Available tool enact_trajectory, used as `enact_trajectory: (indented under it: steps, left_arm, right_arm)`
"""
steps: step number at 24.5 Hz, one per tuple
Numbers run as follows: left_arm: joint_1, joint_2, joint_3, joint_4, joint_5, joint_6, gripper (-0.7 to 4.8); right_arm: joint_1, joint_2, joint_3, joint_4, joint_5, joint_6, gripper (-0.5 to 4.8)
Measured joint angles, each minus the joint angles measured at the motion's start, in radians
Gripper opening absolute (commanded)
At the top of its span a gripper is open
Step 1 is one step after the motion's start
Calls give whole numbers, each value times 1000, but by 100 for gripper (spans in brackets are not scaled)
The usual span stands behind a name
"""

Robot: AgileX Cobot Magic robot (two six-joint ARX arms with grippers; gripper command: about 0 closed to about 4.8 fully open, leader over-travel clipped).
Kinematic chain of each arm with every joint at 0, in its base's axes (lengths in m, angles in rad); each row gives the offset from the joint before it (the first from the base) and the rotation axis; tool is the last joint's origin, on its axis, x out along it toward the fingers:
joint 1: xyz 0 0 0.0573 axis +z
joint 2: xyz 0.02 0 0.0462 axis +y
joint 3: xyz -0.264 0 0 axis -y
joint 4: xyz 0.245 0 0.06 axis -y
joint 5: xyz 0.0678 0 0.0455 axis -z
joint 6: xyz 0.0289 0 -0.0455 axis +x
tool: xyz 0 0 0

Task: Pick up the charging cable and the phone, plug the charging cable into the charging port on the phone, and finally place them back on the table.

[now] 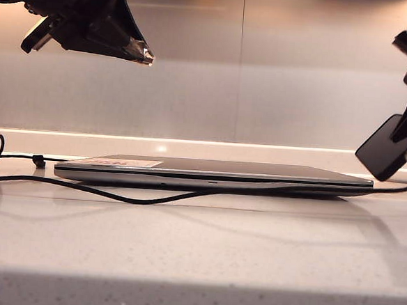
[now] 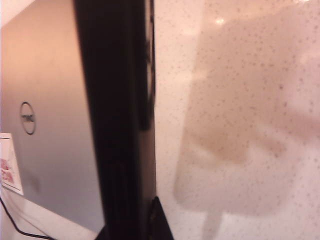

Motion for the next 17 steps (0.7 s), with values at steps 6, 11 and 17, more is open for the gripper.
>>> enact_trajectory:
  steps: [6, 11, 17]
  left_arm:
    - [0, 0, 0, -2, 0, 0, -6]
    - [0, 0, 0, -10, 0, 0, -6]
    - [0, 0, 0, -15, 0, 0, -6]
  right_arm:
    - [0, 64, 0, 5, 0, -16, -5]
    - [0, 93, 4, 20, -4, -13, -1]
    - [2, 114, 2, 43, 100, -45, 181]
